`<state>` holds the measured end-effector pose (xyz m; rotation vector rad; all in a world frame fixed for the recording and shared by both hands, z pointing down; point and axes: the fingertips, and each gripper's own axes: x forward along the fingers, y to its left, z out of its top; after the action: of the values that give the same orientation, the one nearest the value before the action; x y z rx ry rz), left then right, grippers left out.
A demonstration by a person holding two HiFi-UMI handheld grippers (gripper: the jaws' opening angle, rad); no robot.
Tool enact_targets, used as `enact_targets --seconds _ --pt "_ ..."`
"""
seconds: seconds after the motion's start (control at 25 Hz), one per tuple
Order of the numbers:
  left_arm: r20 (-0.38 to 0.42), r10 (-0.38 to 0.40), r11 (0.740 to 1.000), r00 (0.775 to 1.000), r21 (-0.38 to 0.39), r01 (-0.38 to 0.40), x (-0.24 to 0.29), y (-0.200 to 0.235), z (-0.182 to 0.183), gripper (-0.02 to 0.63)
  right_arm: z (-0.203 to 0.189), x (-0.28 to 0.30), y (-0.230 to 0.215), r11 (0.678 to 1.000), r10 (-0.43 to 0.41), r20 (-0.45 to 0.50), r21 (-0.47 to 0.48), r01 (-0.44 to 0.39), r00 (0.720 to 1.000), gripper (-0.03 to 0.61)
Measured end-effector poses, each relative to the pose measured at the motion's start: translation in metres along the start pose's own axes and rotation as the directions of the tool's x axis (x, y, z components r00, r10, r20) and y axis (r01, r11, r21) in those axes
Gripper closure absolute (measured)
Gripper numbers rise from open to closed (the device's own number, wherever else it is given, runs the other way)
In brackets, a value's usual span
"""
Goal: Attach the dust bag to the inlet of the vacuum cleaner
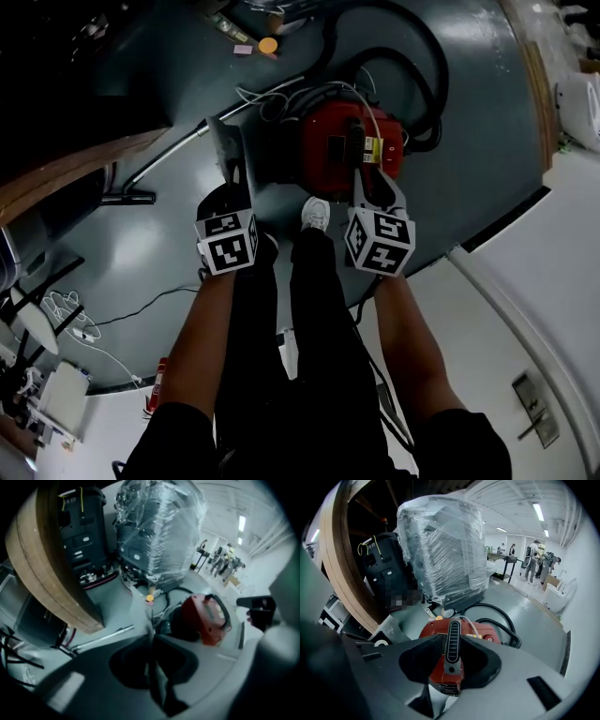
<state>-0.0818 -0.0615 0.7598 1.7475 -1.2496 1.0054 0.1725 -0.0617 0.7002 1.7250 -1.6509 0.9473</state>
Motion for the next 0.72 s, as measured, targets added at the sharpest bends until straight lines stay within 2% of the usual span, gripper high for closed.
enact_targets --seconds 0.2,0.28,0.48,0.56,0.72 --pt "-0.021 -0.069 0.997 0.997 -0.037 0.068 0.022 -0.012 -0.022 0.589 -0.02 0.024 -0.004 1.0 0.003 -0.044 -0.002 -0.003 0.999 0.423" --pt "-0.028 -0.072 0.997 0.997 -0.032 0.071 0.027 -0.014 -0.027 0.589 -0.025 0.031 -0.002 1.0 0.004 -0.062 -0.015 -0.005 0.998 0.411" --pt "-0.038 -0.057 0.998 0.998 0.023 0.058 0.038 -0.019 -0.034 0.589 -0.035 0.045 -0.004 0.998 -0.019 -0.087 -0.06 0.014 0.996 0.411" --pt "-0.05 -0.057 0.998 0.997 0.033 0.059 0.042 -0.021 -0.038 0.589 -0.036 0.047 -0.003 0.999 -0.004 -0.096 -0.052 -0.001 0.995 0.443" --pt "-0.059 -0.046 0.998 0.997 0.038 0.048 0.048 -0.021 -0.042 0.589 -0.036 0.047 -0.003 0.999 0.002 -0.113 -0.032 -0.006 0.994 0.446"
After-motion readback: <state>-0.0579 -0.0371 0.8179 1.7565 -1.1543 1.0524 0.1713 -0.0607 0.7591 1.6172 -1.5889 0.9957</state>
